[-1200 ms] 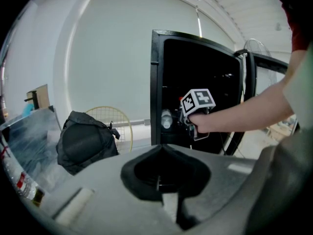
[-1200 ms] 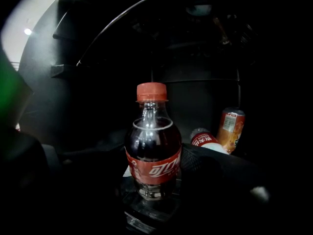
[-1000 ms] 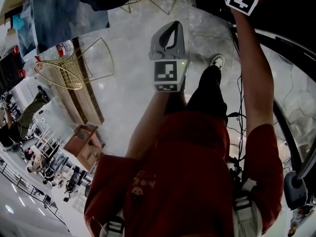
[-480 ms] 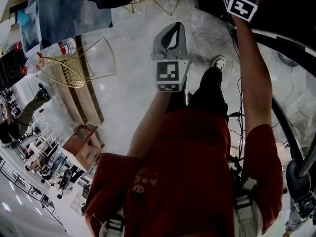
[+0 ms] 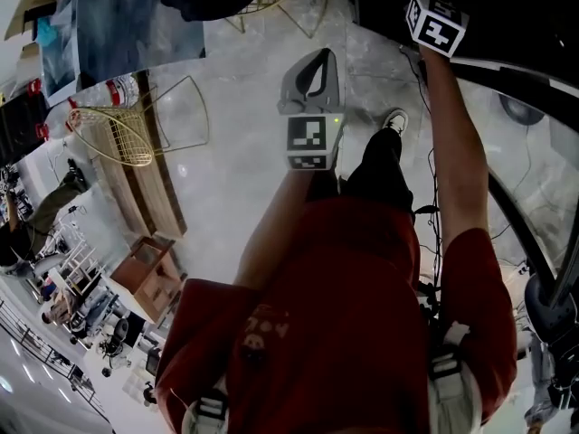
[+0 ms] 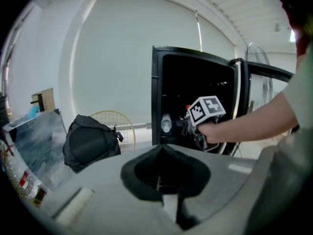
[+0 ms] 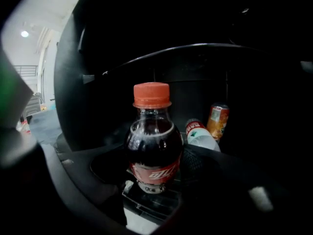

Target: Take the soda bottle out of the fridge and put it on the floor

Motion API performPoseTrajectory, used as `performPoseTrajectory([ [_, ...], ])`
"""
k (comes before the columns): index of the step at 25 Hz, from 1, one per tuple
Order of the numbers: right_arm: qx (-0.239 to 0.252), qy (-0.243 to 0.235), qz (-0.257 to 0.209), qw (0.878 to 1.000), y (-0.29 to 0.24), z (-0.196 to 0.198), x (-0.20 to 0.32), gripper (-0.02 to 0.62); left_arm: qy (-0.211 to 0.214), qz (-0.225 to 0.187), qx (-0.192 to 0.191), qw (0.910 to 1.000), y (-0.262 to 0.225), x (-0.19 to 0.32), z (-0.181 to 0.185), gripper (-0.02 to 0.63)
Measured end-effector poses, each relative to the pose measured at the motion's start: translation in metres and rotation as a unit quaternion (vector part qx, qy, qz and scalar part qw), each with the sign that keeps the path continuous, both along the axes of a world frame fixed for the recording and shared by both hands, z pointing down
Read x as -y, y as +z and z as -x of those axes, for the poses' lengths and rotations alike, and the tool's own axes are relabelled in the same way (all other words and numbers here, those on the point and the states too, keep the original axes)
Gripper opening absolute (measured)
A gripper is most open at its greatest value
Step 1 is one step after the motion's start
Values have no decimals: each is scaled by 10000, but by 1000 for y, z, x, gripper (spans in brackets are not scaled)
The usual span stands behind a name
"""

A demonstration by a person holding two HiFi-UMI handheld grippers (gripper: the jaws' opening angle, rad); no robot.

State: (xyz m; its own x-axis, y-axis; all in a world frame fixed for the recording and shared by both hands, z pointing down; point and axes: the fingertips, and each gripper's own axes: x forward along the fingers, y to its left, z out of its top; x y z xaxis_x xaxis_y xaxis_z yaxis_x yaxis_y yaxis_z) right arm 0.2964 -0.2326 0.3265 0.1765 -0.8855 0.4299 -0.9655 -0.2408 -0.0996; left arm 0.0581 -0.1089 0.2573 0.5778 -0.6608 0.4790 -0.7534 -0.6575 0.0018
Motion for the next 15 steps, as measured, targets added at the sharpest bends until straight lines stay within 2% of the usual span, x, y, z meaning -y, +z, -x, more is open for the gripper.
performPoseTrajectory([
  [5, 7, -50, 128, 9999, 3, 12, -27, 302, 16, -37, -70, 10000, -9, -1, 4, 0],
  [11, -305, -461, 418, 9976, -6, 27, -80, 302, 234, -59, -172, 9996, -26, -18, 3, 0],
  [15, -254, -452, 451, 9976, -20, 43, -114, 302, 251, -98, -209, 9994, -34, -25, 15, 0],
])
